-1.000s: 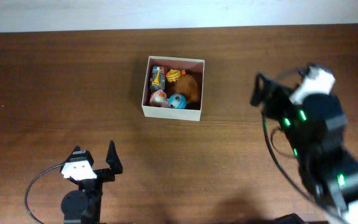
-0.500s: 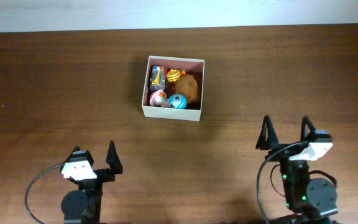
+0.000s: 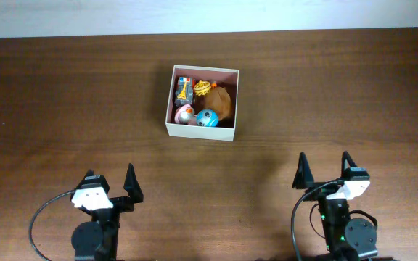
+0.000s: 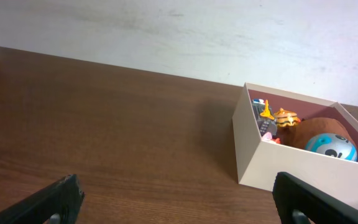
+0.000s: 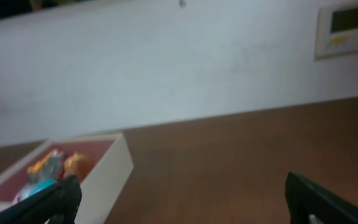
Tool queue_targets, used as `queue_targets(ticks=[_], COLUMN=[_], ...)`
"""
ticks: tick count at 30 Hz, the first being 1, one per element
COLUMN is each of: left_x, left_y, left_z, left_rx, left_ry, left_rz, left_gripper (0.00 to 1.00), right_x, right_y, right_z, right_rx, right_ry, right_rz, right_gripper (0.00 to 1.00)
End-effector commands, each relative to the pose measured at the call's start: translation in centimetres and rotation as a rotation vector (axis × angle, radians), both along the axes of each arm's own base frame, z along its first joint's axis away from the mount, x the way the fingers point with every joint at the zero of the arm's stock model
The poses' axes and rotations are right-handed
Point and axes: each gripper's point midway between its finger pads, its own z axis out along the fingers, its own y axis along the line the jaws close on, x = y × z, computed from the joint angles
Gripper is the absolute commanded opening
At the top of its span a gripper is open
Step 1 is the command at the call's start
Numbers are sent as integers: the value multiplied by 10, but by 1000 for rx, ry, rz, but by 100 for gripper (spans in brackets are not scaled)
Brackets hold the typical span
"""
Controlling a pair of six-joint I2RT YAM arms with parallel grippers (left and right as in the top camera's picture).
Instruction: Pack container
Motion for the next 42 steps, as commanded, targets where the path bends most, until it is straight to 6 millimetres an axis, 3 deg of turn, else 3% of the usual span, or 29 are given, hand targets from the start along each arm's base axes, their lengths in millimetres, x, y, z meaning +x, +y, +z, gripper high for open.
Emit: queue_targets(ticks=[1,10,42], left_x=[0,0,0], left_y=[-1,-1,-1], left_z=[0,0,0], left_rx=[14,14,14], left_ry=[-4,-4,-4], left_rz=[-10,-10,-10], left_gripper=[100,99,100], right_x=[-1,-4,-4], right_y=[4,3,6], right_z=[-14,-41,-42], right_rx=[-20,-37,-56], right_ry=[34,139,143], right_rz=[26,27,42], right_gripper=[99,99,99])
